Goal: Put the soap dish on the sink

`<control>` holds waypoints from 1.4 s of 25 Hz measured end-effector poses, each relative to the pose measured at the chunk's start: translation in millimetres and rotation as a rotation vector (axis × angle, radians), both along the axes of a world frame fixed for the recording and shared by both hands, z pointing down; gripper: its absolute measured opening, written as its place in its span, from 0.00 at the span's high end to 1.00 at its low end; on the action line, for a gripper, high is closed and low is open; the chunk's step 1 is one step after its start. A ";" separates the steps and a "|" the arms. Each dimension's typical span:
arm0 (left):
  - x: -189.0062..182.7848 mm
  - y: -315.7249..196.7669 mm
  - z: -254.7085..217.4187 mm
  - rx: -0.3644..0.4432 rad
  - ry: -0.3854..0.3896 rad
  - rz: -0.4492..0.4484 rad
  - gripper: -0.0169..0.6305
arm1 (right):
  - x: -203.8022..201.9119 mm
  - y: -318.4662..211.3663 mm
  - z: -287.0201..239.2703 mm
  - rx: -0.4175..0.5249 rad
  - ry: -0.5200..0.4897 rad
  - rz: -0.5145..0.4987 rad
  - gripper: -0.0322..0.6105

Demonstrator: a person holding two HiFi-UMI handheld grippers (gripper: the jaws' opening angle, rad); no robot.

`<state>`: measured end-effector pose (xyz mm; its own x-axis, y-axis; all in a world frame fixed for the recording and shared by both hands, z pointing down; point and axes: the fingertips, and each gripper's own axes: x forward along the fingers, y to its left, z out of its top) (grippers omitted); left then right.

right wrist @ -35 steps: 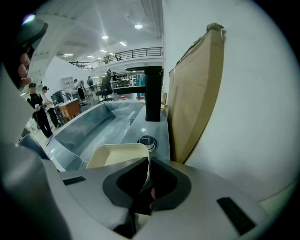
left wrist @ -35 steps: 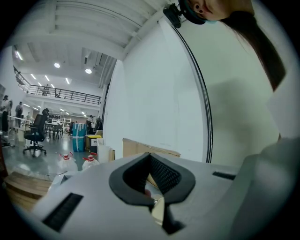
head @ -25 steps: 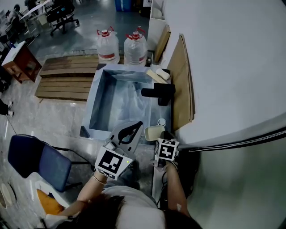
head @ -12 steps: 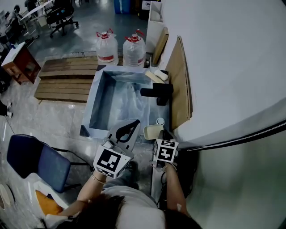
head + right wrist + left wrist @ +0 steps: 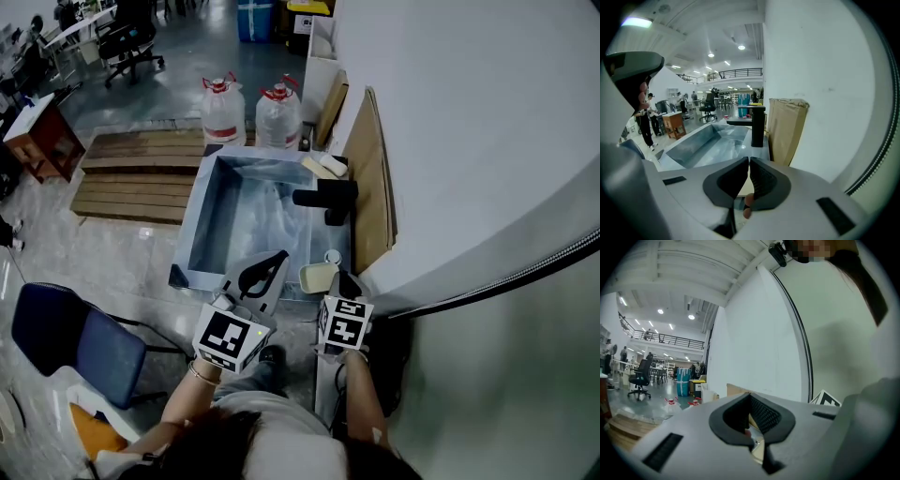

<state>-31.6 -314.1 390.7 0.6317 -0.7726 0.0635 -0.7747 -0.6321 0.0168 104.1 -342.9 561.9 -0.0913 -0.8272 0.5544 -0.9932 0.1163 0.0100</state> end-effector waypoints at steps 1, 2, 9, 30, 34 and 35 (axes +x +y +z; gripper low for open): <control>-0.3 1.2 -1.8 0.012 -0.003 0.002 0.96 | -0.9 1.4 -4.0 0.012 0.001 -0.003 0.90; -0.6 2.5 -3.6 0.022 -0.004 0.002 0.96 | -1.8 2.8 -7.9 0.024 0.001 -0.006 0.90; -2.4 12.2 -14.4 0.065 -0.009 -0.006 0.96 | -5.0 15.9 -32.0 0.083 0.003 -0.016 0.91; 0.5 77.2 -40.3 0.125 -0.021 -0.009 0.96 | -5.6 87.7 -127.9 0.307 -0.041 -0.028 0.91; -2.4 91.6 -42.9 0.133 -0.019 -0.013 0.96 | -9.4 104.7 -142.5 0.346 -0.038 -0.037 0.91; -2.8 94.9 -43.7 0.134 -0.018 -0.013 0.96 | -9.9 108.7 -146.6 0.355 -0.036 -0.038 0.91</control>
<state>-34.4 -219.3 347.0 0.6210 -0.7833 -0.0295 -0.7825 -0.6173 -0.0812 94.2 -234.2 415.3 -0.1403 -0.9633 0.2287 -0.9886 0.1491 0.0213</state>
